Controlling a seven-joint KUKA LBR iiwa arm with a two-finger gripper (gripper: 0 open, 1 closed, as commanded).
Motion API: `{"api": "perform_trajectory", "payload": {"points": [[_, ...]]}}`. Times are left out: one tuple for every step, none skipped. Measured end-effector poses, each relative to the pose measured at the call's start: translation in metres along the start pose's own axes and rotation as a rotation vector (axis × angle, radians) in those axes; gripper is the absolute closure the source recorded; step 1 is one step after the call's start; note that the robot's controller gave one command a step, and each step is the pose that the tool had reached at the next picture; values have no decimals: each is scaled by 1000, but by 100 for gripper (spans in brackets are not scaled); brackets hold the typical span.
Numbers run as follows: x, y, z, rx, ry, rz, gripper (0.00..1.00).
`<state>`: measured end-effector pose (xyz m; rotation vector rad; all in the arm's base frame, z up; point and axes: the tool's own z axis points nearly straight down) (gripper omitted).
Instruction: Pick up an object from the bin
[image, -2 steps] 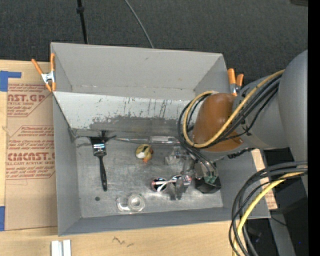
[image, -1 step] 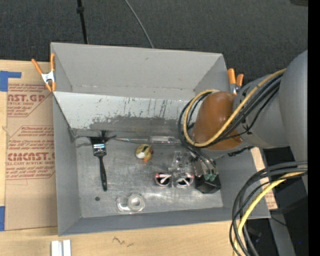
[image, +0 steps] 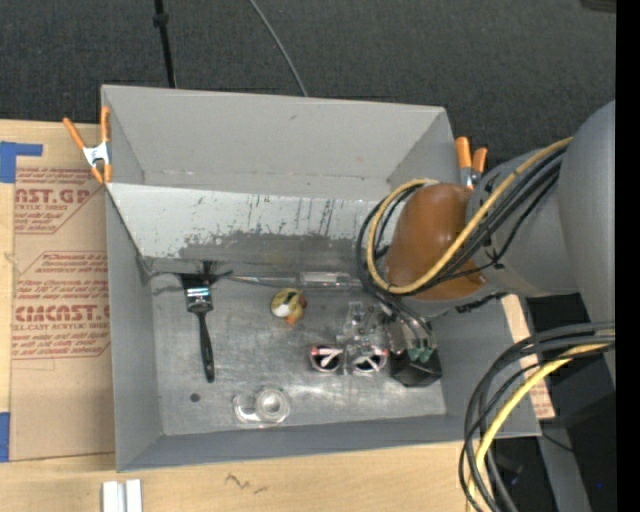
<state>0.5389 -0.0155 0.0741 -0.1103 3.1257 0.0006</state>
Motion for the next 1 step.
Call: {"api": "perform_trajectory", "payload": {"points": [[-5, -13, -139, 0, 10, 27, 100]]}}
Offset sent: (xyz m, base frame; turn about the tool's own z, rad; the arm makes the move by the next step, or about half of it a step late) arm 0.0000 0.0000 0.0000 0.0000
